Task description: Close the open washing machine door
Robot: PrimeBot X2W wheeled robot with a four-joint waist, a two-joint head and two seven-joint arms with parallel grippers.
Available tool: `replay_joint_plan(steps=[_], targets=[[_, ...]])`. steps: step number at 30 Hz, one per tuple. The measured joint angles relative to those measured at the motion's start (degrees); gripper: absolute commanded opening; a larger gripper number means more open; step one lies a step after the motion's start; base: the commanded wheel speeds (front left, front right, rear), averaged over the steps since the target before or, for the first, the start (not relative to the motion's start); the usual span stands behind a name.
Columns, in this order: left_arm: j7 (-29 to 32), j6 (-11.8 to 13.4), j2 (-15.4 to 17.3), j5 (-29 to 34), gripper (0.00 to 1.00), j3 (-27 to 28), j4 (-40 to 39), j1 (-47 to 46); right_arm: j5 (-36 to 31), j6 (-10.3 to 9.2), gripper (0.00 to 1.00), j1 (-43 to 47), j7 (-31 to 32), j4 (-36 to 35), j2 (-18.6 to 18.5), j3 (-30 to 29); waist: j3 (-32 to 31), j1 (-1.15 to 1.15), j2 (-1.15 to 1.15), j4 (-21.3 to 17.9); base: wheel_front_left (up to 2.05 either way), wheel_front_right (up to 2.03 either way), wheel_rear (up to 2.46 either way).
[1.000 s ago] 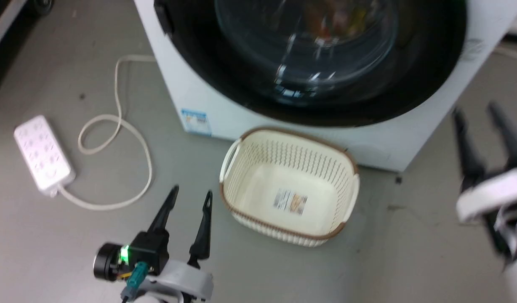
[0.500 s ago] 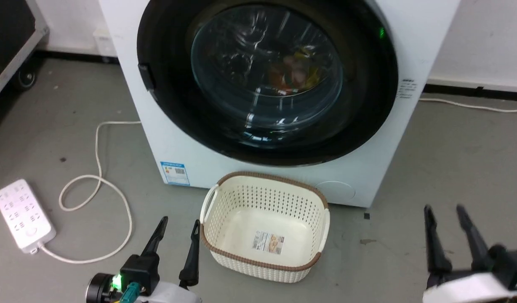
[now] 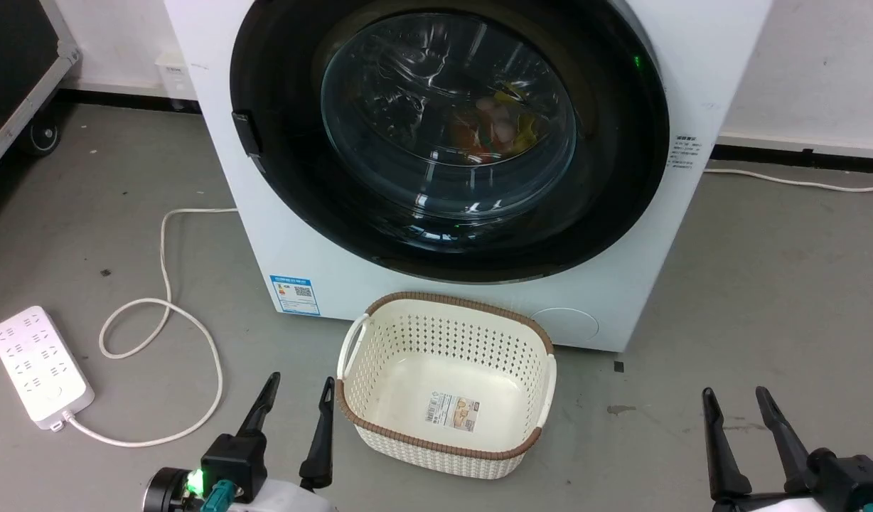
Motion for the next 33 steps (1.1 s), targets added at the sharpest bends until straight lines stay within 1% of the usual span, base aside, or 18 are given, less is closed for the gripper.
replay_joint_plan(steps=[4, 5, 33], targets=[[0.0, 0.1, -0.1, 0.0, 1.0, 0.0, -0.1, 0.0, -1.1, 0.0, 1.0, 0.0, 0.0, 0.5, 0.1, 0.0, 0.1, 0.0, 0.0, 0.2, 0.0, 0.0, 0.0], [0.0, 0.1, -0.1, 0.0, 0.0, 0.0, -0.3, 0.0, -1.2, 0.0, 0.0, 0.0, 0.0, 0.5, 0.1, 0.0, 0.1, 0.0, 0.0, 0.2, 0.0, 0.0, 0.0], [2.8, 0.3, -0.1, 0.6, 0.0, 1.1, -2.2, 0.0, -2.5, 0.0, 0.0, -0.4, 2.7, -0.5, 0.1, 0.5, 0.2, 0.0, 0.0, -0.4, 0.0, 0.0, 0.0]])
